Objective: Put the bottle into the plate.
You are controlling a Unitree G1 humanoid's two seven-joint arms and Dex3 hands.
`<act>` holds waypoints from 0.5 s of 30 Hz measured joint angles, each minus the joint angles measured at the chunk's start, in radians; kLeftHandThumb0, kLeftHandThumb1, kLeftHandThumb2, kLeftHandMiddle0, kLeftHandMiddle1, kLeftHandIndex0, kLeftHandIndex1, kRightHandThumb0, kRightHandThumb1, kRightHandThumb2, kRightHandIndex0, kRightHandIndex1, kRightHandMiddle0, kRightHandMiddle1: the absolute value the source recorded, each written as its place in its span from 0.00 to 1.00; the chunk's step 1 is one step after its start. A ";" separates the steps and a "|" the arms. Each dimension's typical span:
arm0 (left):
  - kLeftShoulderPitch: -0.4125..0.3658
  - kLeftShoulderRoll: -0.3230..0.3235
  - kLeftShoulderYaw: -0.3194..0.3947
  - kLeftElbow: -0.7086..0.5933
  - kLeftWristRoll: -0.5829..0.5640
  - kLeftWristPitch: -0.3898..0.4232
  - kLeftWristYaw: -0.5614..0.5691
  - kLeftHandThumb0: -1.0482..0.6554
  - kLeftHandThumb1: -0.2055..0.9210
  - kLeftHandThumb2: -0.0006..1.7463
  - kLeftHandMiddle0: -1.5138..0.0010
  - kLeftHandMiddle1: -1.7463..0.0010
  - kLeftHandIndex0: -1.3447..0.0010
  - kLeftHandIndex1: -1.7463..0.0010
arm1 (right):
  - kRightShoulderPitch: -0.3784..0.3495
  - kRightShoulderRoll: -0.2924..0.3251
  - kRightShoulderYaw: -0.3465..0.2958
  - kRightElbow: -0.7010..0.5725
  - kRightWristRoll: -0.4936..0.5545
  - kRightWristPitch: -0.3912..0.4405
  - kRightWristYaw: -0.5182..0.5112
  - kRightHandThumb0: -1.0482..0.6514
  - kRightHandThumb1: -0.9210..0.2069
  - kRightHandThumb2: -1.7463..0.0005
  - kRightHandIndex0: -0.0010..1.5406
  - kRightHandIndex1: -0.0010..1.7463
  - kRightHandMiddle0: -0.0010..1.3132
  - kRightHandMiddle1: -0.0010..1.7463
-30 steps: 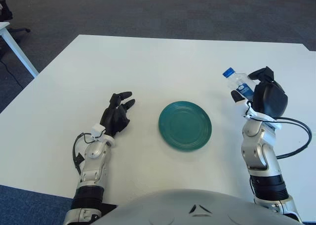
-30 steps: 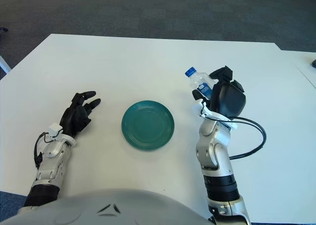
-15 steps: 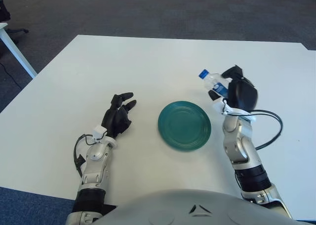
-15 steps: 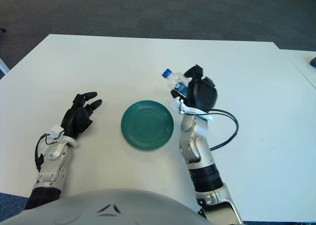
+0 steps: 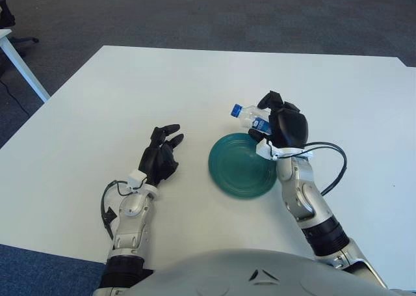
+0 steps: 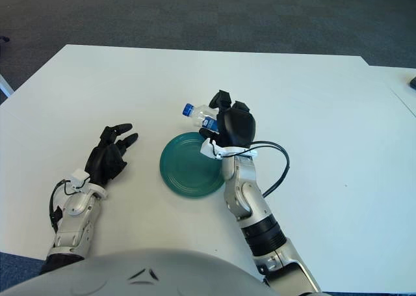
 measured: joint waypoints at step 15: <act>0.024 -0.023 -0.032 -0.031 0.026 0.006 0.025 0.28 1.00 0.58 0.75 0.77 1.00 0.39 | 0.040 0.015 0.087 -0.050 -0.067 0.003 0.087 0.34 0.50 0.27 0.82 1.00 0.45 1.00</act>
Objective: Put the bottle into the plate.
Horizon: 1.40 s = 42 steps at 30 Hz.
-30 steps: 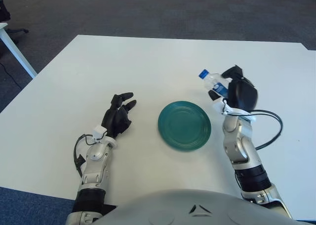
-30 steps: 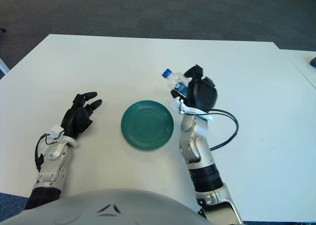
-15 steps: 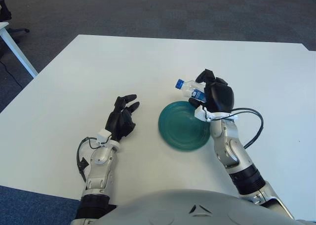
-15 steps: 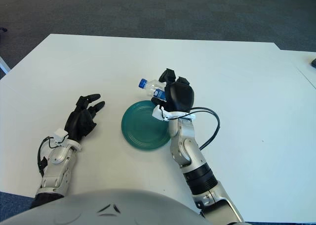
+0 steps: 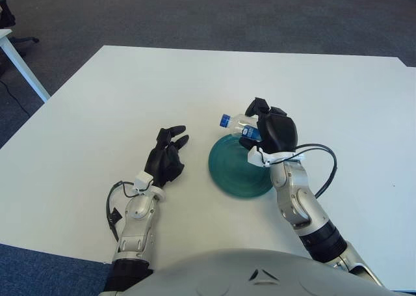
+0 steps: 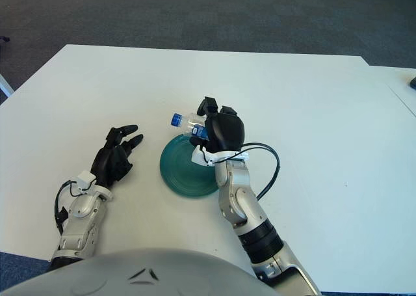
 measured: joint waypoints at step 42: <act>0.006 -0.027 -0.022 -0.004 0.038 -0.006 0.032 0.28 1.00 0.58 0.75 0.77 1.00 0.39 | 0.142 -0.079 0.088 -0.072 -0.099 -0.074 0.120 0.33 0.56 0.23 0.84 1.00 0.48 1.00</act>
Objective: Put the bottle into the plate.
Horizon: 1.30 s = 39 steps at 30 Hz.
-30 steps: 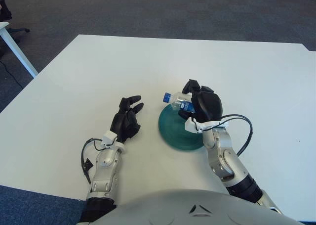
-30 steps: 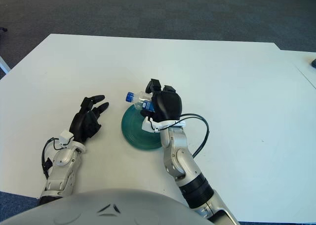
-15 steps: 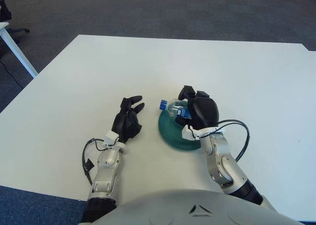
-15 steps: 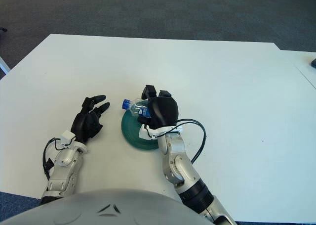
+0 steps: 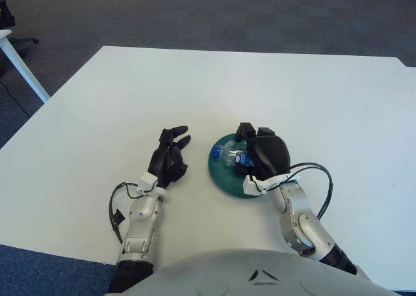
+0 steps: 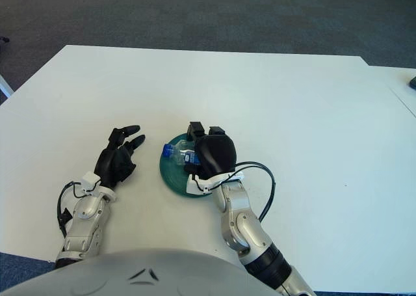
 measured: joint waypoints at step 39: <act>0.041 0.000 -0.016 -0.059 0.000 0.039 0.005 0.28 1.00 0.58 0.75 0.77 1.00 0.39 | 0.101 0.025 -0.001 -0.042 -0.030 -0.022 -0.051 0.33 0.54 0.25 0.81 1.00 0.47 1.00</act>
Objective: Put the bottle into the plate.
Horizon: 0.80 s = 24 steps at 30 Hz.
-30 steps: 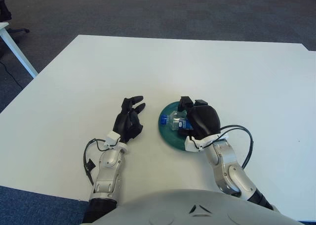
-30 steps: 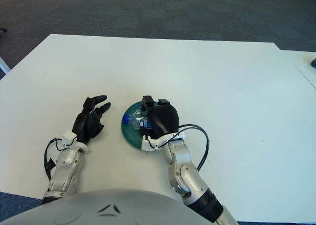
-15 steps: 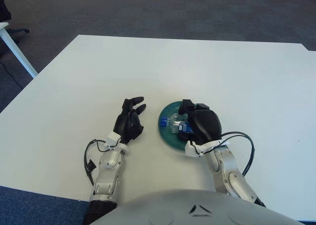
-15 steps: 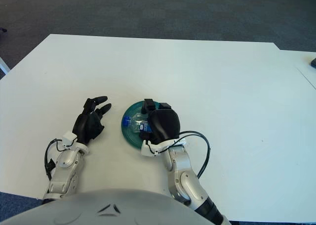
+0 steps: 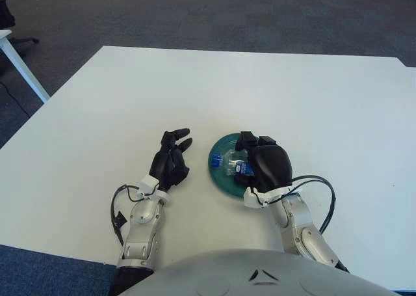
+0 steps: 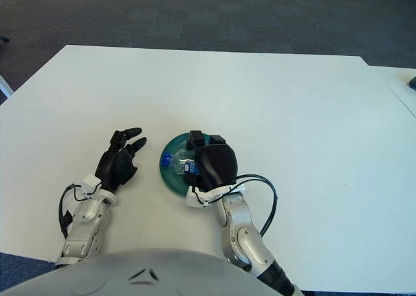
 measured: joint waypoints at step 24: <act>0.005 -0.001 -0.007 -0.006 0.001 0.005 0.001 0.28 1.00 0.58 0.75 0.77 1.00 0.39 | 0.025 -0.096 -0.033 -0.102 -0.111 0.012 0.321 0.00 0.00 0.48 0.00 0.01 0.00 0.01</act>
